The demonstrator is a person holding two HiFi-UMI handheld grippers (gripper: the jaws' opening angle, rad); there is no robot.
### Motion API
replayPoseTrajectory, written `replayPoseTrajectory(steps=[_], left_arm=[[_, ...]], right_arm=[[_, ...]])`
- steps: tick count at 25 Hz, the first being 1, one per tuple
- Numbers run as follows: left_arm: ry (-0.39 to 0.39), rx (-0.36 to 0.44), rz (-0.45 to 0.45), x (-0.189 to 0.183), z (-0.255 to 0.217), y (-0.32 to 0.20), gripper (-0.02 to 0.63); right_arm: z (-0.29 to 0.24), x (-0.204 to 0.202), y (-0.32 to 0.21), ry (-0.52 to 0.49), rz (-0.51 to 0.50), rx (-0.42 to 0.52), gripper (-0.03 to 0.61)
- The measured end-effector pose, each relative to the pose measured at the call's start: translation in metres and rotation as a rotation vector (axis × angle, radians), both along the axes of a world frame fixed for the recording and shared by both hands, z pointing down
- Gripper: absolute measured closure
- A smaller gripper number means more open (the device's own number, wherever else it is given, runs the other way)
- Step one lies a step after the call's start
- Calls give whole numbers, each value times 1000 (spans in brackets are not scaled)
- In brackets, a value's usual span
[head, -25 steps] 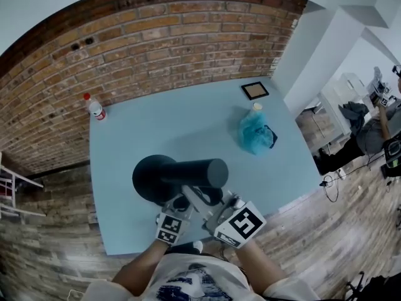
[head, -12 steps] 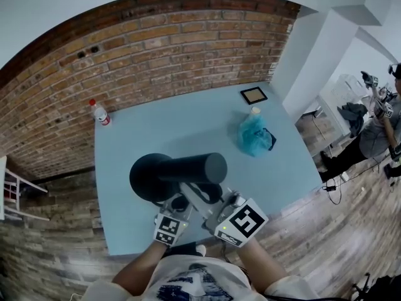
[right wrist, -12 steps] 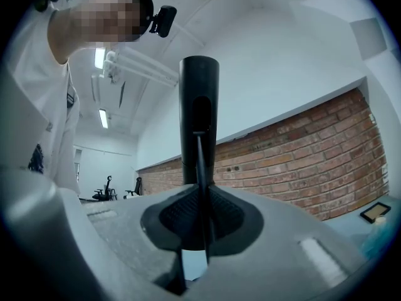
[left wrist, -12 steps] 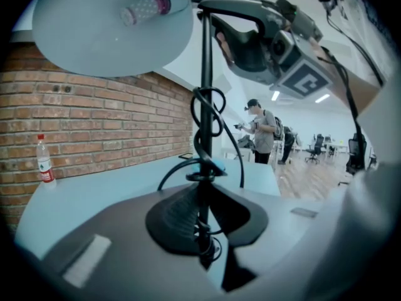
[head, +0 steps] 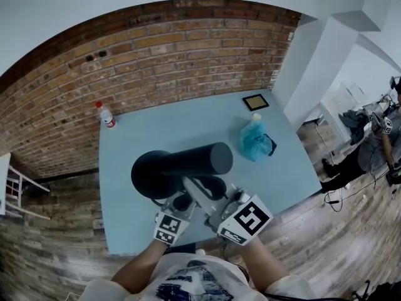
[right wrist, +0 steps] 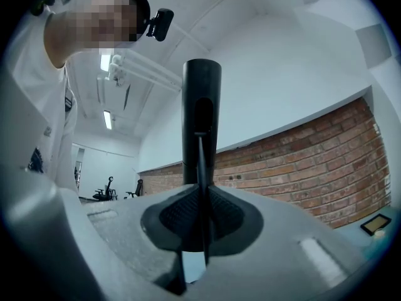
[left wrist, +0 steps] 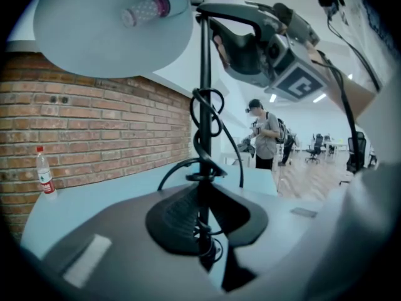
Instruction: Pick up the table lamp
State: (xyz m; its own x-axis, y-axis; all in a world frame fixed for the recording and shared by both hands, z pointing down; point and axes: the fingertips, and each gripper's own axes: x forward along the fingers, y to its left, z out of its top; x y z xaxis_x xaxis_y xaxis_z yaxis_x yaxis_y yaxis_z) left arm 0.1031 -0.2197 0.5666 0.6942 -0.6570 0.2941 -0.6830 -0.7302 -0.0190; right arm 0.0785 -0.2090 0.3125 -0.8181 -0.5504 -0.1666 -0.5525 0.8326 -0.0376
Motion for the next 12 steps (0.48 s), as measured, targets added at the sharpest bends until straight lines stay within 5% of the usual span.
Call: replayPoseTrajectory(steps=[12], left_arm=[[-5, 24, -3, 7, -16, -7, 569]], right_arm=[[-16, 8, -2, -5, -5, 30, 540]])
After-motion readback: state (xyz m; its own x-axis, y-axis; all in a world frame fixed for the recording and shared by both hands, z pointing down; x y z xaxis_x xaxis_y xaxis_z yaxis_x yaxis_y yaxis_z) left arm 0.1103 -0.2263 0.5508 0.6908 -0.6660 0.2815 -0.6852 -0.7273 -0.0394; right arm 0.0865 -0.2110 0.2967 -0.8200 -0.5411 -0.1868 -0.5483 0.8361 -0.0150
